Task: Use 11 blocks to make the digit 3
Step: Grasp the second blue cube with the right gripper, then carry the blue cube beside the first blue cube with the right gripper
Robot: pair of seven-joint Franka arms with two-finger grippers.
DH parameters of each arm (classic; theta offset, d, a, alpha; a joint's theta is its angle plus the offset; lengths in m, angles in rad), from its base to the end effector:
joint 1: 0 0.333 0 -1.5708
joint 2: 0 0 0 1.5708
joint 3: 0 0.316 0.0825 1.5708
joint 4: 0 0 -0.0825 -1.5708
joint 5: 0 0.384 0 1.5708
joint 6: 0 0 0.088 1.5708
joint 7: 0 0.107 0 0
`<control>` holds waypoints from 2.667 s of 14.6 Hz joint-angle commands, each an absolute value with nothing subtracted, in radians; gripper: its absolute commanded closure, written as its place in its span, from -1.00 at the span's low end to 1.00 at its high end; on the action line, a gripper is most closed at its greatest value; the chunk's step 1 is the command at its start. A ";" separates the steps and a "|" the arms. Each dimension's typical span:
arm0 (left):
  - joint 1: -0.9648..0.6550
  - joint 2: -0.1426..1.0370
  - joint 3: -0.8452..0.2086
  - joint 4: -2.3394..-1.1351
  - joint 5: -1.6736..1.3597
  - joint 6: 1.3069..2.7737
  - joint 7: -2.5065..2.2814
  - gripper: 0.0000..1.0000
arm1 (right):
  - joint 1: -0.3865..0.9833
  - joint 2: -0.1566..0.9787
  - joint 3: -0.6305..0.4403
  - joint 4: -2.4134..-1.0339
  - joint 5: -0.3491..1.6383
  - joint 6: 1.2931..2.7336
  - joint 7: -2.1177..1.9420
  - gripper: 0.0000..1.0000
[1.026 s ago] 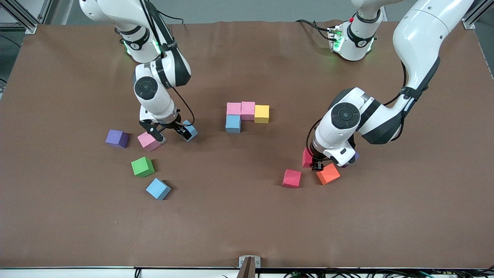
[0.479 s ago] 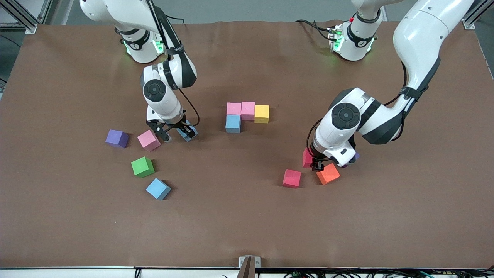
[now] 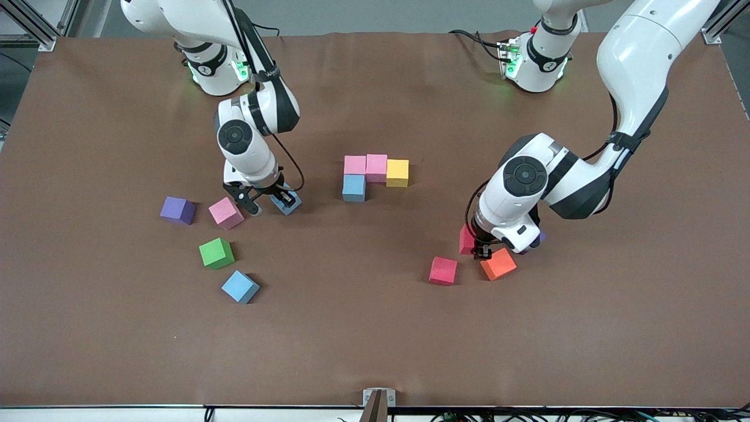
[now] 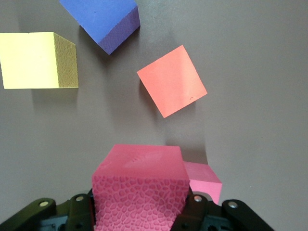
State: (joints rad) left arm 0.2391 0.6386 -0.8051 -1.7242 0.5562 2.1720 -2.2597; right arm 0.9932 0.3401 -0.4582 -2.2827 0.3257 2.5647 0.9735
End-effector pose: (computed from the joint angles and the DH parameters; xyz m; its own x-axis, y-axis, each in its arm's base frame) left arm 0.6015 -0.2849 0.3058 0.0841 0.9964 -0.0103 0.9955 -0.0836 0.0451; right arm 0.4616 0.2620 0.2178 0.7701 -0.6374 -0.0262 -0.6378 -0.7702 -0.0078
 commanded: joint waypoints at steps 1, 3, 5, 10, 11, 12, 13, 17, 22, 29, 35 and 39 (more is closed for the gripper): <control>0.247 0.637 -0.811 -1.730 0.568 2.180 -2.269 0.06 | 0.996 0.330 -0.437 -2.252 0.342 2.559 0.809 0.66; 0.248 0.635 -0.811 -1.730 0.569 2.180 -2.267 0.06 | 0.996 0.330 -0.437 -2.221 0.342 2.530 0.712 0.70; 0.249 0.635 -0.811 -1.730 0.569 2.180 -2.267 0.06 | 0.997 0.330 -0.437 -2.162 0.339 2.467 0.690 0.70; 0.249 0.635 -0.811 -1.730 0.569 2.180 -2.267 0.06 | 0.997 0.374 -0.439 -2.008 0.328 2.384 0.539 0.99; 0.249 0.635 -0.811 -1.730 0.569 2.180 -2.267 0.06 | 1.000 0.405 -0.439 -1.965 0.328 2.382 0.516 0.99; 0.249 0.635 -0.811 -1.730 0.569 2.180 -2.267 0.06 | 1.002 0.435 -0.437 -1.919 0.330 2.382 0.514 0.99; 0.249 0.635 -0.811 -1.730 0.569 2.180 -2.267 0.06 | 1.017 0.472 -0.436 -1.883 0.330 2.382 0.518 0.99; 0.250 0.635 -0.811 -1.730 0.569 2.180 -2.267 0.06 | 1.045 0.555 -0.436 -1.798 0.337 2.372 0.525 0.99; 0.250 0.637 -0.811 -1.730 0.569 2.180 -2.267 0.06 | 1.048 0.653 -0.434 -1.637 0.339 2.220 0.568 0.99; 0.250 0.637 -0.811 -1.730 0.571 2.180 -2.267 0.06 | 1.069 0.655 -0.416 -1.684 0.344 2.282 0.568 0.99; 0.250 0.637 -0.811 -1.730 0.571 2.180 -2.267 0.06 | 1.069 0.669 -0.402 -1.694 0.344 2.292 0.569 0.99; 0.250 0.637 -0.811 -1.730 0.571 2.180 -2.267 0.06 | 1.069 0.669 -0.400 -1.694 0.344 2.292 0.569 0.99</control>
State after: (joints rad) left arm 0.2414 0.6386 -0.8045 -1.7247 0.5562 2.1720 -2.2597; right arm 1.0626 0.6801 -0.4001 -1.6752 0.3296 2.2778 0.5597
